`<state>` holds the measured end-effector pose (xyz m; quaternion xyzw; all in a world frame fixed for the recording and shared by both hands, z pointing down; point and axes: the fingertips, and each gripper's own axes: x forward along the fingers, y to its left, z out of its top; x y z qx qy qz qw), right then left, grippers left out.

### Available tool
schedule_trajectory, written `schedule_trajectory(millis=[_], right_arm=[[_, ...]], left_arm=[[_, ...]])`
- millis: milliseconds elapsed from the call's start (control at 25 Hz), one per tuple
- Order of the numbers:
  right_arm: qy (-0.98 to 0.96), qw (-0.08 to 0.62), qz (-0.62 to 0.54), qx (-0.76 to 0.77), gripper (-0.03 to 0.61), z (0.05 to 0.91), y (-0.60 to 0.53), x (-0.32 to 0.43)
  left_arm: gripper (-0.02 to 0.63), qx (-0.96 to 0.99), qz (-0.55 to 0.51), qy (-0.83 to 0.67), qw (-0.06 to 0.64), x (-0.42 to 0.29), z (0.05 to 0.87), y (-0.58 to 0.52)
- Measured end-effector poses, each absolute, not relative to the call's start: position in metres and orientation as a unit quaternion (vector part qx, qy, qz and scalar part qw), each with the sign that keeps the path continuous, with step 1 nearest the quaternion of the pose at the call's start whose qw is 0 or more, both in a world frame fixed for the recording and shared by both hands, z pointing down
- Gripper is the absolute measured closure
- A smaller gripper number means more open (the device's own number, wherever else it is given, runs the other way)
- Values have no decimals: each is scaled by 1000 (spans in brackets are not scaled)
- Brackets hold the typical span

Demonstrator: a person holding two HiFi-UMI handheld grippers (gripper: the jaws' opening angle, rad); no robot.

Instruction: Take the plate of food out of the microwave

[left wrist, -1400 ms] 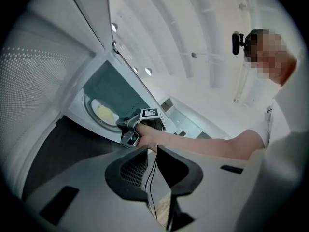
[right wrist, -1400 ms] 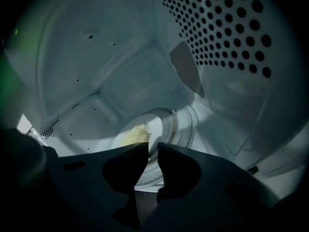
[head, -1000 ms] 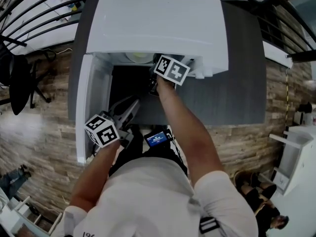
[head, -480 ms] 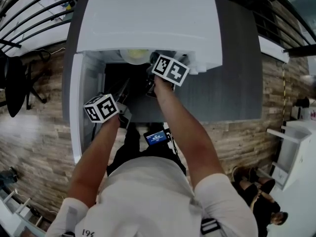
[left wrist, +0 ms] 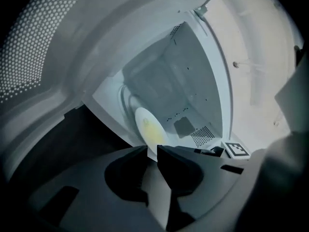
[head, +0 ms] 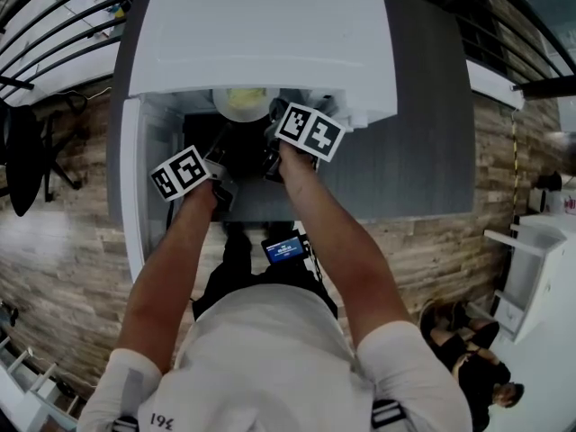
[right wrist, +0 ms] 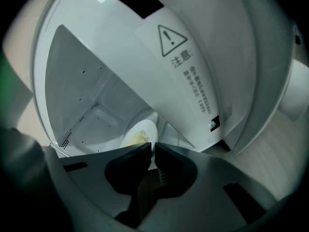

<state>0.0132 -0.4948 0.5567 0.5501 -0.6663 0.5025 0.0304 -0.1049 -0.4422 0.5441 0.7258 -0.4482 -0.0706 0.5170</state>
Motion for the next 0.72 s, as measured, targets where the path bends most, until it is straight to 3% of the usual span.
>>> schedule_trajectory(millis=[720], right_arm=[[-668, 34, 510, 541, 554, 559, -476, 28]], left_arm=[[572, 722, -90, -444, 523, -106, 554, -464]])
